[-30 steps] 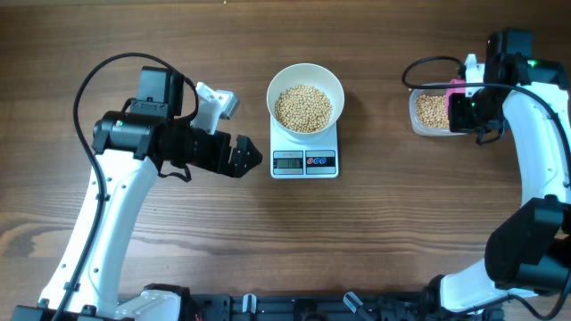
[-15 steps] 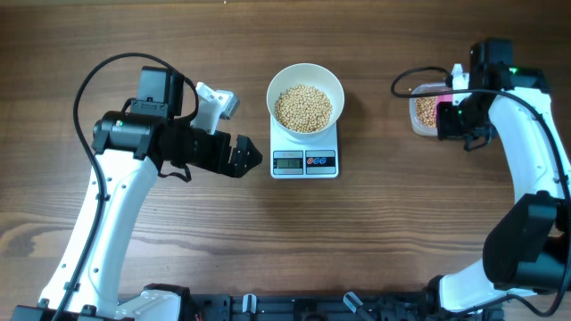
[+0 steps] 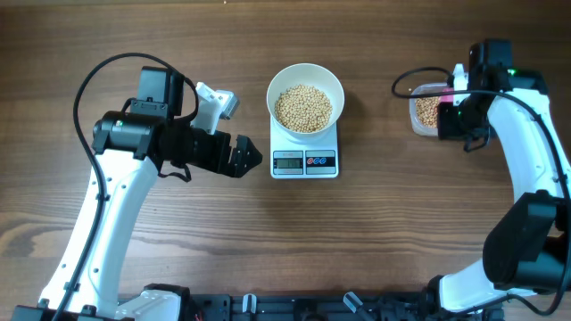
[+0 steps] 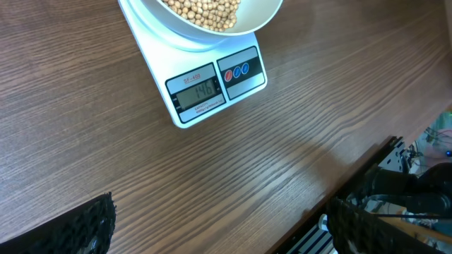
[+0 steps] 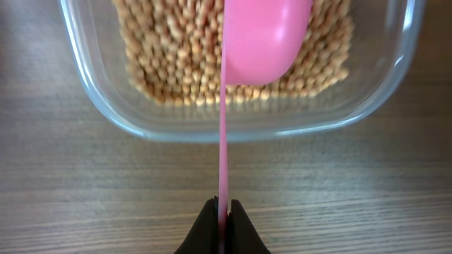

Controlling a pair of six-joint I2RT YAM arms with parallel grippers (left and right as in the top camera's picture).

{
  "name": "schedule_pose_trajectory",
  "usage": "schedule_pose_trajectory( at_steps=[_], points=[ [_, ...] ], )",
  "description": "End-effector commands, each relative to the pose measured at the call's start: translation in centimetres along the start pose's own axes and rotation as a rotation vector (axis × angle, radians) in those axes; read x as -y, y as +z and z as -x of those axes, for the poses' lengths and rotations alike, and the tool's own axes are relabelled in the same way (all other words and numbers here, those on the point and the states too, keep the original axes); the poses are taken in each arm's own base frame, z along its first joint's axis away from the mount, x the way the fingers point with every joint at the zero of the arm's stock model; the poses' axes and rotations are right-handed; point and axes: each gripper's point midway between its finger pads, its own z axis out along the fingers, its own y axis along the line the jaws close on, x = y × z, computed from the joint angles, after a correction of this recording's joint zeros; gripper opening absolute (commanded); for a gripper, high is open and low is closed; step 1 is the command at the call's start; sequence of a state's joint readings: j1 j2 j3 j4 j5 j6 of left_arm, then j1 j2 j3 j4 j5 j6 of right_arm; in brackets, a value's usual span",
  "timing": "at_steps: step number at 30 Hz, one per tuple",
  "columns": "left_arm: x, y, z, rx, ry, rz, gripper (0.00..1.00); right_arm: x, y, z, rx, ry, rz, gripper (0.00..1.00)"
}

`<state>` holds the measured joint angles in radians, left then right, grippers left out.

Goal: Scoop item into bowl and weigh 150g on scale
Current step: 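Lower the pink scoop into the soybeans with the right gripper, then scoop soybeans and lift the pink scoop out of the tub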

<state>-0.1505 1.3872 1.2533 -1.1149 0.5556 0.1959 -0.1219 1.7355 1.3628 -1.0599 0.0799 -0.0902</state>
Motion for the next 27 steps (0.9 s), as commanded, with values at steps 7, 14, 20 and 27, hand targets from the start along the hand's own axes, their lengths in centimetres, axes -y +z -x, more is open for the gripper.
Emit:
schedule_pose_trajectory(
  at_steps=[7, 14, 20, 27],
  points=[
    [0.5, -0.1, -0.1, 0.005, 0.005, -0.02, 1.0, -2.0, 1.1, -0.9, -0.029, 0.005, 0.098, 0.04],
    [0.5, -0.1, -0.1, 0.005, 0.005, -0.02, 1.0, -3.5, 1.0, -0.4, -0.007, 0.008, 0.182, 0.04],
    [0.5, -0.1, -0.1, 0.005, 0.005, -0.02, 1.0, -3.7, 0.9, -0.5, -0.013, 0.038, 0.197, 0.04],
    [0.5, -0.1, -0.1, 0.005, 0.005, -0.02, 1.0, -4.3, 0.5, -0.5, -0.011, 0.086, 0.314, 0.04]
  ],
)
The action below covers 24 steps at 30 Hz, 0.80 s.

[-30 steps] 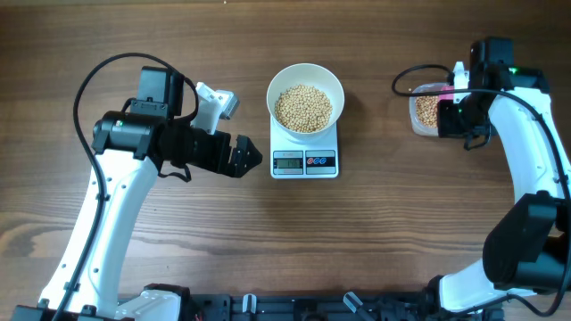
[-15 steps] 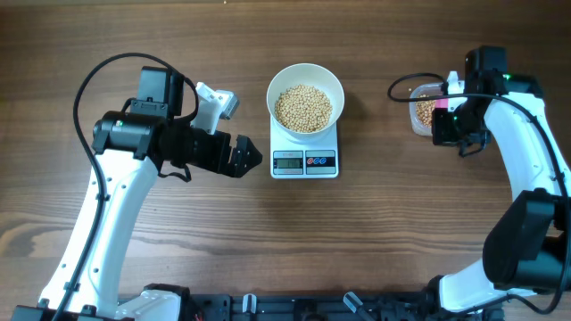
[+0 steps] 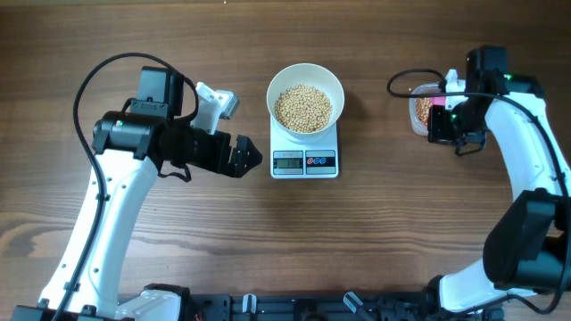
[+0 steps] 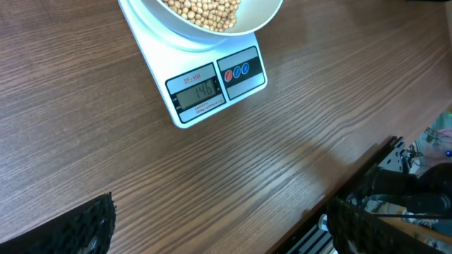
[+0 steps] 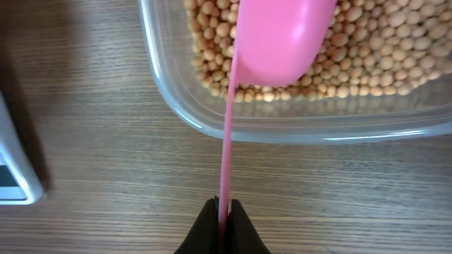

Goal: Scoop item into bowl and weigh 150g on scale
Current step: 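Scoop soybeans and lift the pink scoop out of the tub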

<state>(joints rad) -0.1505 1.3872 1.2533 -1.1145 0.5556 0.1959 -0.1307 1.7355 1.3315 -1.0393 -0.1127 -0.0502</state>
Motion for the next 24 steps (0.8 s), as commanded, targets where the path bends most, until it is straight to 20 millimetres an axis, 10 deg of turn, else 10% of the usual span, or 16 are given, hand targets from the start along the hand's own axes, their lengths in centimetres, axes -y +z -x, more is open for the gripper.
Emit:
schedule_pose_trajectory(
  at_steps=[1, 24],
  points=[
    [0.5, -0.1, -0.1, 0.005, 0.005, -0.02, 1.0, -1.2, 0.2, -0.3, -0.01, 0.049, 0.143, 0.04],
    [0.5, -0.1, -0.1, 0.005, 0.005, -0.02, 1.0, 1.8, -1.8, -0.3, 0.044, 0.264, 0.386, 0.04]
  ],
)
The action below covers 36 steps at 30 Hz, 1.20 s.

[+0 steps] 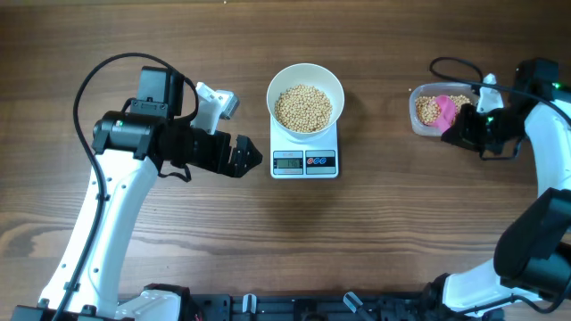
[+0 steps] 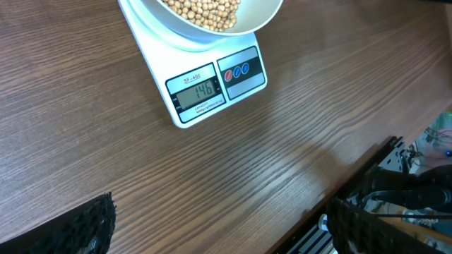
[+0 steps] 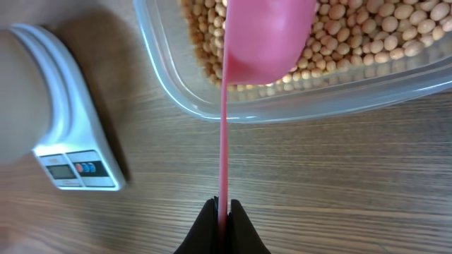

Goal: Scoop item into bowl and weigh 150g on scale
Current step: 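Scoop soybeans and lift the pink scoop out of the tub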

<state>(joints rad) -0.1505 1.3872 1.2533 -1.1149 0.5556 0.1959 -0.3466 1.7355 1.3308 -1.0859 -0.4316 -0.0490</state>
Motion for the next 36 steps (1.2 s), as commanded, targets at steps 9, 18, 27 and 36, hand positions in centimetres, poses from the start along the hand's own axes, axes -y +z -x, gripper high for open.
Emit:
schedule_pose_trajectory(
  at_steps=[9, 18, 27, 36],
  points=[
    [0.5, -0.1, -0.1, 0.005, 0.005, -0.02, 1.0, 0.2, -2.7, 0.7, 0.085, 0.088, 0.296, 0.04],
    [0.6, -0.1, -0.1, 0.005, 0.005, -0.02, 1.0, 0.1, -4.4, 1.0, 0.141, 0.094, 0.419, 0.04],
    [0.5, -0.1, -0.1, 0.005, 0.005, -0.02, 1.0, -2.9, -6.4, 0.6, 0.191, -0.011, 0.619, 0.04],
    [0.5, -0.1, -0.1, 0.005, 0.005, -0.02, 1.0, -6.1, -8.7, 0.7, 0.257, -0.074, 0.815, 0.04]
  ],
)
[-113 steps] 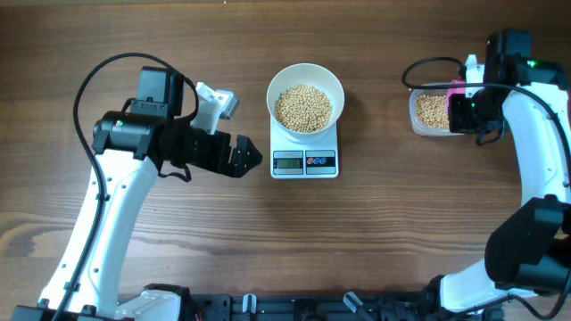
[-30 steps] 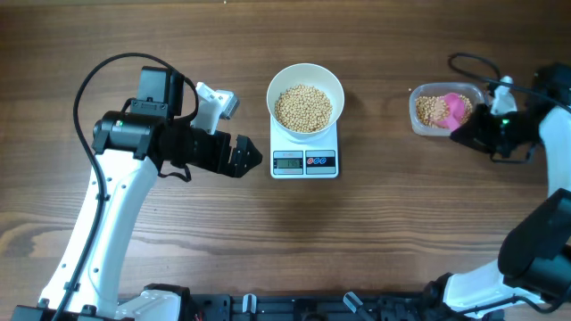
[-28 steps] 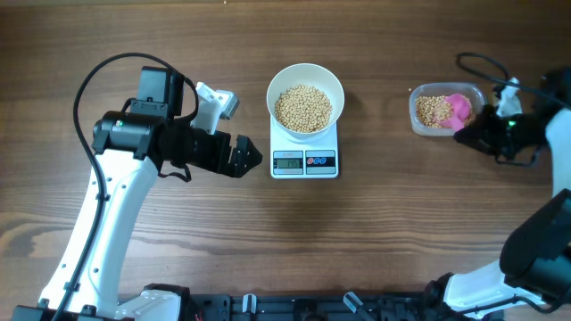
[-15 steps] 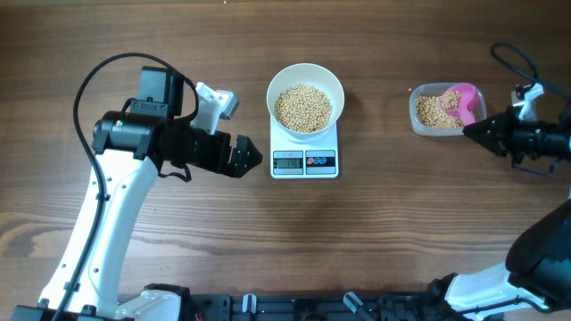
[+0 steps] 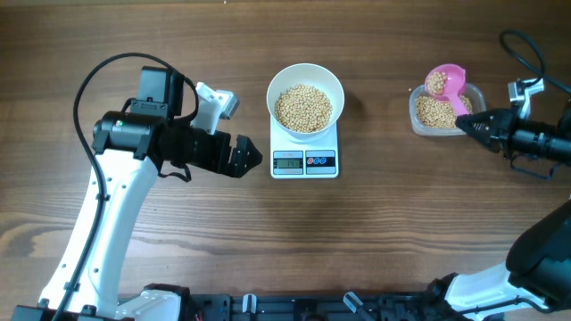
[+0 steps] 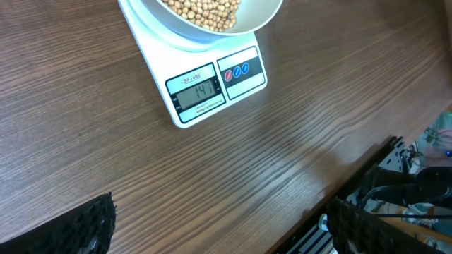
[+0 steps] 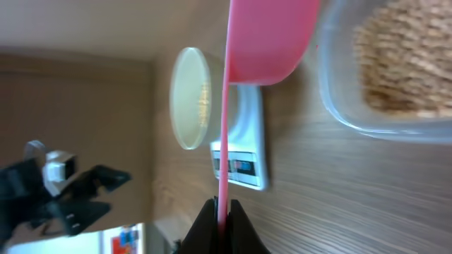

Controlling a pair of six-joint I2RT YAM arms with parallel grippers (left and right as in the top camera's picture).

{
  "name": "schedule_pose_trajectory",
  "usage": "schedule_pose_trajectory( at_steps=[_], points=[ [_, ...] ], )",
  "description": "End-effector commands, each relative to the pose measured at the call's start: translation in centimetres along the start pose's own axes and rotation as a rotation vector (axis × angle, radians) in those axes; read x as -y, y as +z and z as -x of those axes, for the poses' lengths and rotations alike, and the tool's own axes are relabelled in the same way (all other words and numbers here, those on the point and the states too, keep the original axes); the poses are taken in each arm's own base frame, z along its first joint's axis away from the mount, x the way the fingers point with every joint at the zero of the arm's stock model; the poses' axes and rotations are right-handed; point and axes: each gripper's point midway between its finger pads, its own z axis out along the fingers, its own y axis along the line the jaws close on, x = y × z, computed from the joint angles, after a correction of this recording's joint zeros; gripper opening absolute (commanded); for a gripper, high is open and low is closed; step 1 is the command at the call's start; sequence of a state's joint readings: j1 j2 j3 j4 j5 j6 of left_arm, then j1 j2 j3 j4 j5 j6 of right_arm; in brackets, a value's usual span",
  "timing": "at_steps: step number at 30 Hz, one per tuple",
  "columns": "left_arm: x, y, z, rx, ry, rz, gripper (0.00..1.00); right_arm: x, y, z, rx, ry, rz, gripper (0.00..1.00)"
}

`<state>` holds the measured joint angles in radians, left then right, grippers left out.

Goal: Scoop item into bowl and weigh 150g on scale
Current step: 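Scoop soybeans and lift the pink scoop out of the tub, then carry the filled pink scoop left toward the white bowl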

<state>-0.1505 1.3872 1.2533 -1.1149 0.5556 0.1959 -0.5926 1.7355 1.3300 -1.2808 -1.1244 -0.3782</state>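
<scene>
A white bowl (image 5: 305, 96) of beige beans sits on the white scale (image 5: 304, 160); its display (image 6: 198, 91) reads 147. My right gripper (image 5: 475, 123) is shut on the handle of a pink scoop (image 5: 443, 82), which holds some beans and hangs over the far edge of the clear tub (image 5: 437, 113) of beans. In the right wrist view the scoop (image 7: 268, 39) is seen from below, the tub (image 7: 395, 67) to its right. My left gripper (image 5: 239, 157) is open, left of the scale, with nothing between its fingers (image 6: 92, 224).
Bare wooden table (image 5: 357, 232) surrounds the scale. The table's front edge (image 6: 339, 197) and dark equipment below it show in the left wrist view.
My right gripper has drawn back to the right and turned. The scoop, then down in the tub's beans, is now raised over the tub's far edge with beans in it. The scale reads 147, was 146.
The right gripper held the pink scoop over the tub of beans throughout. It was first at the tub's right side, then over it, then with the scoop bowl low in the beans. Now the scoop is lifted with beans. The left arm has stayed still.
</scene>
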Motion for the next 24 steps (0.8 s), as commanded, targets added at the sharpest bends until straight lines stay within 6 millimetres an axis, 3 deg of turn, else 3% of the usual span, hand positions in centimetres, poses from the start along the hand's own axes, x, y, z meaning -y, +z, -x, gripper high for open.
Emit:
schedule_pose_trajectory(
  at_steps=[1, 12, 15, 24],
  points=[
    [0.5, -0.1, -0.1, 0.005, 0.005, -0.02, 1.0, -2.9, 0.4, 0.6, 0.047, -0.084, 0.173, 0.04],
    [0.6, -0.1, -0.1, 0.005, 0.005, -0.02, 1.0, -7.7, 7.2, -3.3, -0.193, -0.131, 0.235, 0.04],
    [0.6, -0.1, -0.1, 0.005, 0.005, -0.02, 1.0, -8.3, 9.5, -4.2, -0.263, -0.138, 0.166, 0.04],
    [0.5, -0.1, -0.1, 0.005, 0.005, -0.02, 1.0, -11.1, 13.8, -4.4, -0.32, -0.291, 0.009, 0.04]
  ],
)
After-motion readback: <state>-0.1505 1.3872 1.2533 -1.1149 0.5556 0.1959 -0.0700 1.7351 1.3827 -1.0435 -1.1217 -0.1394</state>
